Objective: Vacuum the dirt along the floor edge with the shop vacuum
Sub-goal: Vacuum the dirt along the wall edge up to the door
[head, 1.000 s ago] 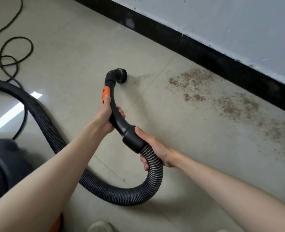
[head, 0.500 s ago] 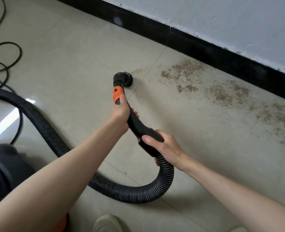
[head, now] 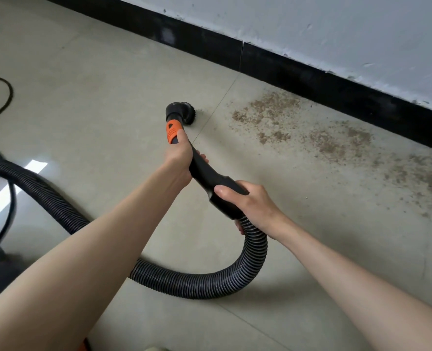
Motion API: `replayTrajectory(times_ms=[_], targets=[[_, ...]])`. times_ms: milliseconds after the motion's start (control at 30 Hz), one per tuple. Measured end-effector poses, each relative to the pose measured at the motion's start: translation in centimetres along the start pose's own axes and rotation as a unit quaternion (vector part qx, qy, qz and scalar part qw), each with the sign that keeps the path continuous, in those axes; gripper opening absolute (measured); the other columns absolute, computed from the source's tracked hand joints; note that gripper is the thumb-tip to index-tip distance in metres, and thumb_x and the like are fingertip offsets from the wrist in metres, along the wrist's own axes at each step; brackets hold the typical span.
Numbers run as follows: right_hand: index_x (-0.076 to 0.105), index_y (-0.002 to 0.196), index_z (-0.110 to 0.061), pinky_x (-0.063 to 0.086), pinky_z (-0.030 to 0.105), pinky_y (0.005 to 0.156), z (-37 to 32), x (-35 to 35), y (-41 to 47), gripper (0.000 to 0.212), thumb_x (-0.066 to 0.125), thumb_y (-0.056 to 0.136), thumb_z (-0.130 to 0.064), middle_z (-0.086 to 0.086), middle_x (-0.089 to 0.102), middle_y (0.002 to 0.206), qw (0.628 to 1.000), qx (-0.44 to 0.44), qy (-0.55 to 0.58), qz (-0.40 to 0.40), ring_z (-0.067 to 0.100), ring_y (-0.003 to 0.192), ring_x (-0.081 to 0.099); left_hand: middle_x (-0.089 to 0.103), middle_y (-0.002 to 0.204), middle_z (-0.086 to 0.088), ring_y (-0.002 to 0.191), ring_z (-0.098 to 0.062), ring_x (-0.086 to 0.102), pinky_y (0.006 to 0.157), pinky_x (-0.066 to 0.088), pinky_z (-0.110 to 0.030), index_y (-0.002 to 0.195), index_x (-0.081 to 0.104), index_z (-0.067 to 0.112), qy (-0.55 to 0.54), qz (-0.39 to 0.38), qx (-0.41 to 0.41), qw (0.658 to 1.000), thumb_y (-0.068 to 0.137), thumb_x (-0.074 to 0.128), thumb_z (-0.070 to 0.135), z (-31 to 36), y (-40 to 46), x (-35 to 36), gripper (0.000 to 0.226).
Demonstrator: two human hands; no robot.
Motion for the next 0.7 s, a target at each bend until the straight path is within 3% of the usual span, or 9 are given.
replayTrajectory(times_ms=[100, 233, 533, 700], targets=[[0.051, 0.072, -0.008, 0.035, 0.024, 0.039, 0.0, -1.0, 0.0, 0.046, 0.072, 0.068, -0.049, -0.001, 0.047, 0.044, 1.000, 0.001, 0.005, 0.012, 0.022, 0.034, 0.044, 0.048, 0.067, -0.007, 0.052, -0.019, 0.051, 0.047, 0.044, -0.028, 0.117, 0.045, 0.008, 0.011, -0.011, 0.001, 1.000, 0.095, 0.041, 0.051, 0.0, 0.1, 1.5, 0.049], [0.051, 0.071, -0.008, 0.035, 0.025, 0.041, 0.1, -2.9, 0.2, 0.038, 0.073, 0.083, -0.037, 0.001, 0.046, 0.046, 0.999, 0.000, 0.011, 0.037, 0.022, 0.035, 0.044, 0.049, 0.065, -0.008, 0.050, -0.019, 0.052, 0.047, 0.044, -0.027, 0.123, 0.046, 0.006, 0.024, -0.024, 0.006, 0.999, 0.094, 0.042, 0.053, 0.1, 0.1, 4.1, 0.056], [0.055, 0.081, -0.002, 0.037, 0.026, 0.042, 0.6, -7.5, 0.9, 0.039, 0.070, 0.085, -0.038, 0.003, 0.047, 0.049, 0.995, 0.002, 0.034, 0.094, 0.023, 0.039, 0.044, 0.050, 0.067, -0.009, 0.052, -0.020, 0.053, 0.058, 0.050, -0.032, 0.112, 0.042, 0.009, 0.068, -0.075, 0.010, 0.995, 0.095, 0.044, 0.052, 0.0, -0.1, 10.6, 0.046], [0.052, 0.074, -0.007, 0.037, 0.028, 0.043, 0.3, -10.3, 2.3, 0.037, 0.070, 0.085, -0.038, 0.006, 0.049, 0.051, 0.992, -0.002, 0.032, 0.122, 0.024, 0.038, 0.046, 0.050, 0.075, -0.007, 0.039, -0.017, 0.053, 0.049, 0.048, -0.028, 0.127, 0.044, 0.005, 0.080, -0.101, 0.029, 0.991, 0.094, 0.046, 0.051, 0.3, 0.9, 14.5, 0.057]])
Point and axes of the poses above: each hand's wrist, its own y-axis towards the middle knuckle, its own x-axis out of the palm, z = x × y, the point moved 1 cm from there along y, towards the middle knuckle
